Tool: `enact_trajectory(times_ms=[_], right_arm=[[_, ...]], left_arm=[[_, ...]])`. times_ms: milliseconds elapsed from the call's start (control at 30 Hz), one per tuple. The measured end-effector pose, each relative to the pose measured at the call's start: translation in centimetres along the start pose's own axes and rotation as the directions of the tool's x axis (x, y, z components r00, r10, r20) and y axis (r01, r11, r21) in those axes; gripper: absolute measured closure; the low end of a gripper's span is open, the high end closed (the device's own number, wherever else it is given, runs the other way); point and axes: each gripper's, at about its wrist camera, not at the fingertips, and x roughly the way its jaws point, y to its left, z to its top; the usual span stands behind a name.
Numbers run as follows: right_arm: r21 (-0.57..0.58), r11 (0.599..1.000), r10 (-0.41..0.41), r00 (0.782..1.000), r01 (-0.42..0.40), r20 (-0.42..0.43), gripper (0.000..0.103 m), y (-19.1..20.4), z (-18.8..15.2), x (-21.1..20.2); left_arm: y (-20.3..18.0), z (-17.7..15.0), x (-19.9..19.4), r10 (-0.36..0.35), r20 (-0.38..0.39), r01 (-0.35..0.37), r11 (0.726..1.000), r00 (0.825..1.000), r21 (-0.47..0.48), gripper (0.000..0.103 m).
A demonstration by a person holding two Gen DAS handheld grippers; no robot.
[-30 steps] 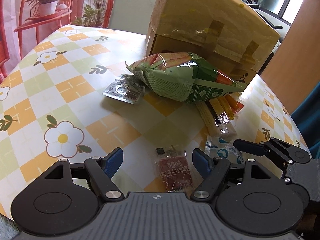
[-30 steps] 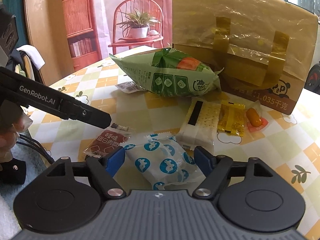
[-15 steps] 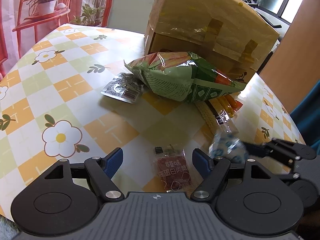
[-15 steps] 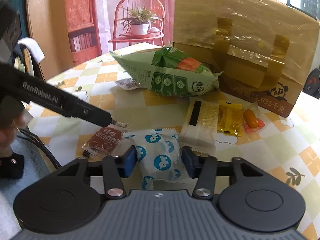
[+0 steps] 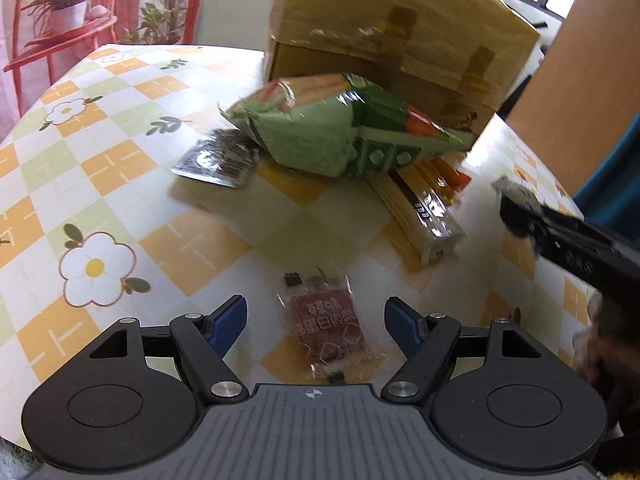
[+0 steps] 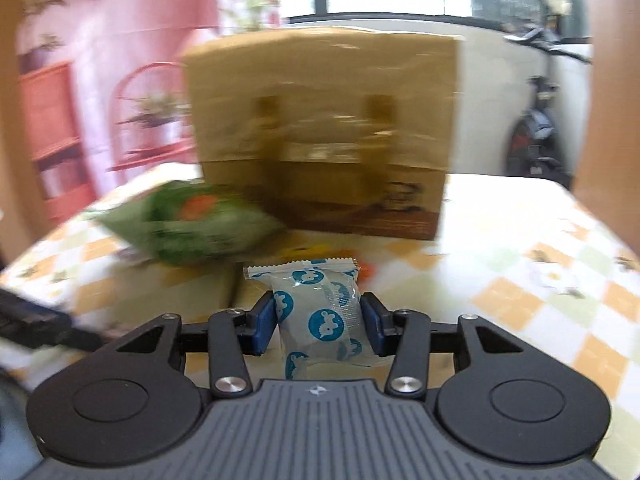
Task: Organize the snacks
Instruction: 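Grasp the red meat-floss packet with the left gripper while the right grasps the blue-dotted packet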
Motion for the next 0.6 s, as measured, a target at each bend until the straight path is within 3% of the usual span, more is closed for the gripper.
enact_trajectory(times_ms=[133, 467, 533, 600], right_arm=[[0.009, 0.999, -0.050, 0.999, 0.050, -0.012, 0.056, -1.1, -0.6, 1.4], [0.061, 0.998, -0.031, 0.999, 0.033, -0.037, 0.056, -2.2, -1.7, 2.2], [0.069, 0.997, -0.021, 0.999, 0.024, -0.035, 0.056, -2.3, -1.9, 2.2], [0.076, 0.997, -0.017, 0.999, 0.019, -0.031, 0.056, -2.4, -1.9, 2.2]], left_arm=[[-1.0, -0.2, 0.2, 0.045, 0.005, -0.045, 0.998, 0.999, 0.047, 0.036], [-3.6, -0.3, 1.3, 0.126, -0.001, -0.125, 0.980, 0.992, 0.158, 0.034], [-4.4, -0.5, 1.6, 0.172, 0.010, -0.171, 0.966, 0.985, 0.193, 0.042], [-4.8, -0.5, 1.5, 0.174, 0.022, -0.175, 0.965, 0.985, 0.196, 0.049]])
